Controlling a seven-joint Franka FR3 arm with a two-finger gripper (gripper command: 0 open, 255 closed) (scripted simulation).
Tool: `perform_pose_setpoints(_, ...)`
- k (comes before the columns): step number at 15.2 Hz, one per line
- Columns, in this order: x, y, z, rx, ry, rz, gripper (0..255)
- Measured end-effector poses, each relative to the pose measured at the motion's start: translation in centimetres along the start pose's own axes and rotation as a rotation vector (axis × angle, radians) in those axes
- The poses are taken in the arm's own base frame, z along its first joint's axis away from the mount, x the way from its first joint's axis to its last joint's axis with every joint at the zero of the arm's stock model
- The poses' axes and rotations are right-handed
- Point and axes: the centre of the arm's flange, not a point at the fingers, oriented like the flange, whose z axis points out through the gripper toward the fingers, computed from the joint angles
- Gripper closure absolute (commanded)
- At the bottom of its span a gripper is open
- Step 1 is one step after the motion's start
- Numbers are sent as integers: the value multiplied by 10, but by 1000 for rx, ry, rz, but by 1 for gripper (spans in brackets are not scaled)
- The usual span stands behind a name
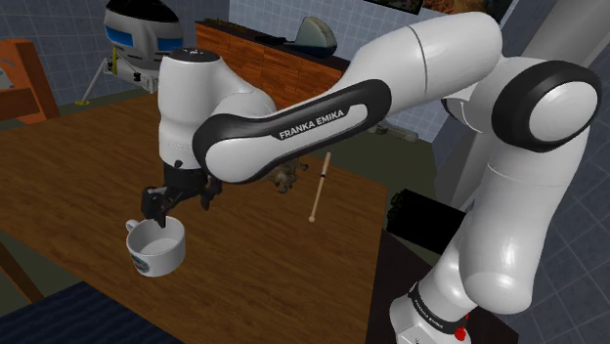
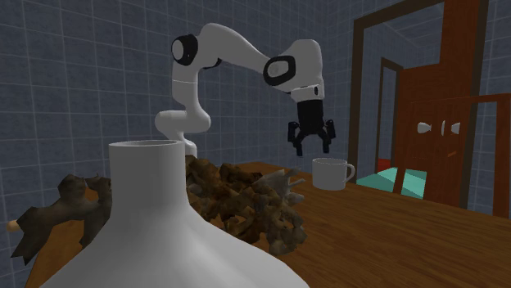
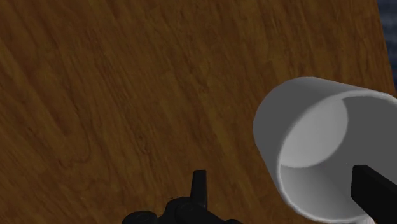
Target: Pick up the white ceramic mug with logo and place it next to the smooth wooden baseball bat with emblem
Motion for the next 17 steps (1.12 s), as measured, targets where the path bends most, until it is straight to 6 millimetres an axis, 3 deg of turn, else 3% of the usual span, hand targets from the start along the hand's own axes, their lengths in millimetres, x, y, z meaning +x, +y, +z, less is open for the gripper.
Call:
perform_pose_setpoints(8,2,-7,41,1,0,0,0)
perform_pose_setpoints(14,1,-7,44,1,0,0,0)
perform_pose_setpoints(15,1,-7,44,1,0,0,255)
perform_pose_setpoints(17,1,-7,44,1,0,0,255)
